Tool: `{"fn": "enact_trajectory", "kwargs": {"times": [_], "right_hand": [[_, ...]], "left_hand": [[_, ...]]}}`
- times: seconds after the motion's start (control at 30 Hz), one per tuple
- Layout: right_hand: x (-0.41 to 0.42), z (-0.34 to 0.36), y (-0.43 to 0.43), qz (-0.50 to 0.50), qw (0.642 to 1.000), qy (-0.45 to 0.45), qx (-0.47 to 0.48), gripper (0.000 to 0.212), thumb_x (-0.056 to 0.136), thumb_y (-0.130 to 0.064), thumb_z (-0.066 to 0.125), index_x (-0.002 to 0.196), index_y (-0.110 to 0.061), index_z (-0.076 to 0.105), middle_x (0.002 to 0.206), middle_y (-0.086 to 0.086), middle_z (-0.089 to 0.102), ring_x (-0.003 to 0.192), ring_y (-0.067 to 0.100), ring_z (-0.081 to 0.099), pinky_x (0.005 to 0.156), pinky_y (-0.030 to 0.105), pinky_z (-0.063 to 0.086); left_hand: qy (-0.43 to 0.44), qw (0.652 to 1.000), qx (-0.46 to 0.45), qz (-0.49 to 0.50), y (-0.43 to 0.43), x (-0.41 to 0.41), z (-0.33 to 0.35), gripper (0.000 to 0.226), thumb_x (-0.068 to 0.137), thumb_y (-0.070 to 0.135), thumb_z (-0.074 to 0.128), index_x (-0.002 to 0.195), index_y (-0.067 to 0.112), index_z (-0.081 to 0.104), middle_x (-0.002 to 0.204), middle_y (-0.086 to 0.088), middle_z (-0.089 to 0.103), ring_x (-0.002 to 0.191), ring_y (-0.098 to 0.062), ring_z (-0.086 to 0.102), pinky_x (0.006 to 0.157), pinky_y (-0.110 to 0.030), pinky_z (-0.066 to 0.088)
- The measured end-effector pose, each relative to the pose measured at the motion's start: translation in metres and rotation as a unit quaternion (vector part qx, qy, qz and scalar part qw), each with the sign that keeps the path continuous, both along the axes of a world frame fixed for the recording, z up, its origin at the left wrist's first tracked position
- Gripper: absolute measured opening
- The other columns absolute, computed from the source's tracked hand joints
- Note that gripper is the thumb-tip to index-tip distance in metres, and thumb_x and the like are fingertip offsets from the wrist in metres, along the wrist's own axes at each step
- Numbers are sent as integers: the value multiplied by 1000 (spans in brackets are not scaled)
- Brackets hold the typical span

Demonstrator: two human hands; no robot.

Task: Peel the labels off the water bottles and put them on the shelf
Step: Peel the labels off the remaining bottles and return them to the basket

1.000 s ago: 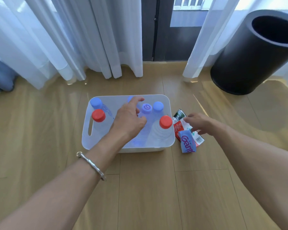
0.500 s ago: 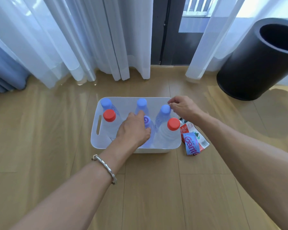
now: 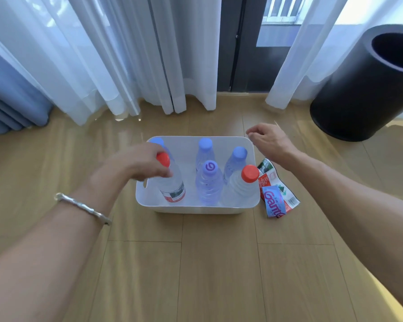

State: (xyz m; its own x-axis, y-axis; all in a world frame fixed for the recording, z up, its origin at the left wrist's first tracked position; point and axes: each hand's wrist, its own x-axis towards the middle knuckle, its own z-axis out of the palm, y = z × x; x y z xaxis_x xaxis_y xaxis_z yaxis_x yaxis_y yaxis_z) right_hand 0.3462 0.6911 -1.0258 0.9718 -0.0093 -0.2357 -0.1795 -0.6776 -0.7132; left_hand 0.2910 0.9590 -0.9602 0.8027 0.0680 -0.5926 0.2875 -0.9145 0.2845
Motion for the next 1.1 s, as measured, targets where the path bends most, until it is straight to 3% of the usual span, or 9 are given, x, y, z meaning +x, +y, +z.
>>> {"fn": "enact_trajectory", "kwargs": {"times": [0.23, 0.37, 0.47, 0.57, 0.67, 0.83, 0.9, 0.97, 1.1], "right_hand": [[-2, 32, 31, 4, 994, -95, 47, 25, 94, -17, 48, 109, -18, 68, 104, -6, 65, 95, 9, 57, 80, 21, 40], [-8, 70, 58, 95, 979, -108, 145, 18, 93, -18, 57, 108, -19, 67, 96, -11, 64, 81, -4, 57, 75, 10, 43], [-15, 89, 82, 242, 951, -35, 189, 46, 84, -32, 69, 126, -19, 57, 115, -5, 67, 105, 4, 64, 98, 27, 48], [-26, 101, 102, 308, 925, -13, 221, 76, 76, -39, 76, 139, -19, 39, 121, -1, 64, 111, 12, 63, 99, 35, 50], [-28, 114, 105, 283, 918, -34, 277, 65, 81, -32, 73, 132, -9, 41, 106, 0, 70, 102, 15, 68, 94, 38, 53], [-22, 111, 102, 118, 920, -55, 370, 76, 73, -45, 75, 133, -9, 44, 99, 2, 74, 92, 18, 73, 92, 51, 53], [-19, 112, 100, 44, 917, -64, 391, 74, 73, -46, 77, 130, -10, 45, 98, 4, 73, 87, 16, 73, 86, 46, 56], [-13, 113, 94, -6, 907, -81, 412, 68, 75, -44, 77, 125, -10, 47, 92, 1, 69, 82, 13, 72, 79, 35, 57], [-2, 114, 85, -59, 899, -85, 426, 82, 65, -55, 77, 125, -6, 50, 93, 4, 64, 81, 15, 69, 71, 30, 55]], "left_hand": [[-92, 994, -5, -53, 16, 1, 11, 17, 83, 33, 69, 94, 25, 58, 92, 2, 59, 75, -15, 53, 64, -28, 38], [-130, 985, -10, -114, 18, 9, 71, 27, 82, 35, 71, 106, 24, 65, 96, 4, 66, 83, -15, 59, 80, -31, 45], [-200, 971, -4, -133, 8, 7, 113, 30, 79, 43, 70, 105, 26, 68, 90, 6, 69, 88, -15, 63, 79, -31, 43], [-293, 951, -45, -87, 1, 1, 136, 41, 80, 60, 59, 93, 23, 72, 77, 3, 72, 82, -18, 68, 85, -39, 50], [-395, 912, -105, -45, -6, -2, 133, 52, 82, 66, 53, 88, 18, 73, 74, -7, 71, 74, -27, 71, 81, -47, 55], [-418, 852, -309, 52, -31, 11, 99, 40, 95, 55, 38, 106, 22, 55, 81, 15, 66, 77, 0, 67, 73, -35, 60], [-365, 859, -358, 29, -42, 9, 77, 61, 89, 64, 41, 135, 22, 41, 104, 24, 63, 99, 6, 62, 89, -32, 55], [-332, 874, -356, 1, -53, 5, 58, 89, 78, 73, 49, 149, 31, 17, 138, 15, 50, 123, -6, 53, 103, -41, 44], [-324, 896, -304, -11, -67, 0, 37, 86, 89, 51, 54, 151, 37, -4, 145, 14, 43, 121, -5, 50, 93, -24, 39]]}}
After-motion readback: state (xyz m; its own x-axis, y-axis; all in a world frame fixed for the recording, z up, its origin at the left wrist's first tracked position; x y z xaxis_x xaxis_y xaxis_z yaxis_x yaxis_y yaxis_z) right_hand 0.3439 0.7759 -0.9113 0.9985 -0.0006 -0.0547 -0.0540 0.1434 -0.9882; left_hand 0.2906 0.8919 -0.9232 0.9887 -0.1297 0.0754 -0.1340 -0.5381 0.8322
